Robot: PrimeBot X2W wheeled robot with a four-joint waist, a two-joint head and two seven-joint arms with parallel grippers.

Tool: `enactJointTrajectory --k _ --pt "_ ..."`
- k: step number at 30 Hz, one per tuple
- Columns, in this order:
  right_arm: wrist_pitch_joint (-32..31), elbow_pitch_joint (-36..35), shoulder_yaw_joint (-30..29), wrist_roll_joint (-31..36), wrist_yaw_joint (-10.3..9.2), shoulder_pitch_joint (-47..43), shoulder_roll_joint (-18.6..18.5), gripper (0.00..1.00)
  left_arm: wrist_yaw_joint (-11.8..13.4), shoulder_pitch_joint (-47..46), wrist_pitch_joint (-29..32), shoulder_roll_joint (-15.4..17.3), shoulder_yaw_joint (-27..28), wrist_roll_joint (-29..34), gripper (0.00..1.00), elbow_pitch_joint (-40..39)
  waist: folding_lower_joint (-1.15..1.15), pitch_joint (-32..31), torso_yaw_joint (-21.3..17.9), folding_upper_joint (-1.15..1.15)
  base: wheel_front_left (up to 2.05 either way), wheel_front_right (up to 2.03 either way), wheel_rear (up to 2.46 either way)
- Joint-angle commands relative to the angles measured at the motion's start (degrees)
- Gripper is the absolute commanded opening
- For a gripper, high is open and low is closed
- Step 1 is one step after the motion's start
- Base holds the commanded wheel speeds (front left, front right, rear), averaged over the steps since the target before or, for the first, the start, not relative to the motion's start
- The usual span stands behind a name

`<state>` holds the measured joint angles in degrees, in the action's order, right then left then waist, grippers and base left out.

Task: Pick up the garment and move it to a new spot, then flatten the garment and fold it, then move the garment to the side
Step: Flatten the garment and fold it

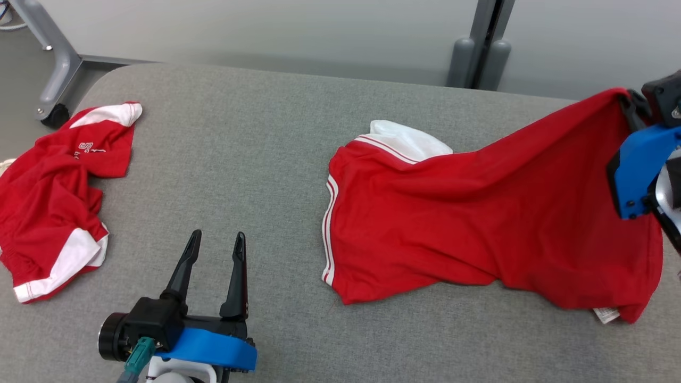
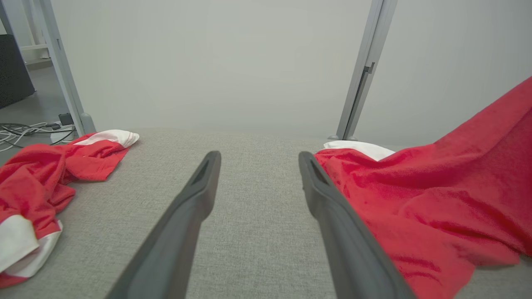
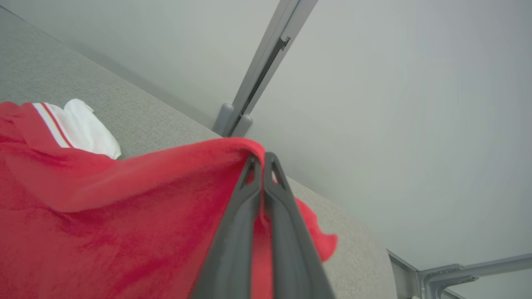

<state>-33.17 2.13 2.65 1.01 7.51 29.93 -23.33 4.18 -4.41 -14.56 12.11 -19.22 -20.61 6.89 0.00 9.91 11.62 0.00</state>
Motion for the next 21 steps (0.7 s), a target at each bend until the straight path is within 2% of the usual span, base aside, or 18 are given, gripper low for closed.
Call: enactJointTrajectory --k 1,6,13,14,15,16,21 --pt "1.6 1.9 0.3 0.6 -0.02 2.3 -0.9 0.0 -0.1 -1.0 -0.3 -0.1 0.0 0.1 1.0 -0.2 0.0 1.3 1.3 0.0 0.0 0.0 0.0" --pt "8.5 13.2 -0.8 2.9 -0.02 10.2 -1.7 0.0 -0.6 -2.4 -0.5 -0.8 -0.5 0.6 1.0 -0.8 0.0 3.8 3.9 0.0 0.0 0.0 0.0" --pt "17.7 26.0 -6.6 7.6 -0.02 18.9 0.2 0.0 -1.6 -4.3 -0.6 -1.7 -1.0 1.2 1.0 -1.2 0.0 6.0 6.7 0.0 0.0 0.0 0.0" --pt "18.7 27.7 -7.1 8.7 -0.02 19.4 0.8 0.05 -1.6 -4.4 -0.6 -1.8 -0.9 1.3 1.0 -1.1 0.0 6.0 6.8 0.0 0.0 0.0 0.0" --pt "19.7 29.3 -7.4 9.7 -0.02 19.9 1.2 0.91 -1.7 -4.3 -0.7 -1.8 -0.9 1.4 1.0 -1.0 0.0 6.0 6.9 0.0 0.0 0.0 0.0" --pt "20.6 30.8 -8.1 10.3 -0.02 20.5 1.5 1.0 -1.6 -4.3 -0.6 -1.9 -0.8 1.5 1.0 -0.9 0.0 6.0 6.9 0.0 0.0 0.0 0.0" --pt "24.5 36.0 -9.4 12.1 -0.02 20.8 4.0 1.0 -1.4 -4.0 -0.7 -1.9 -0.4 1.6 1.0 -0.5 0.0 5.4 6.1 0.0 0.0 0.0 0.0"
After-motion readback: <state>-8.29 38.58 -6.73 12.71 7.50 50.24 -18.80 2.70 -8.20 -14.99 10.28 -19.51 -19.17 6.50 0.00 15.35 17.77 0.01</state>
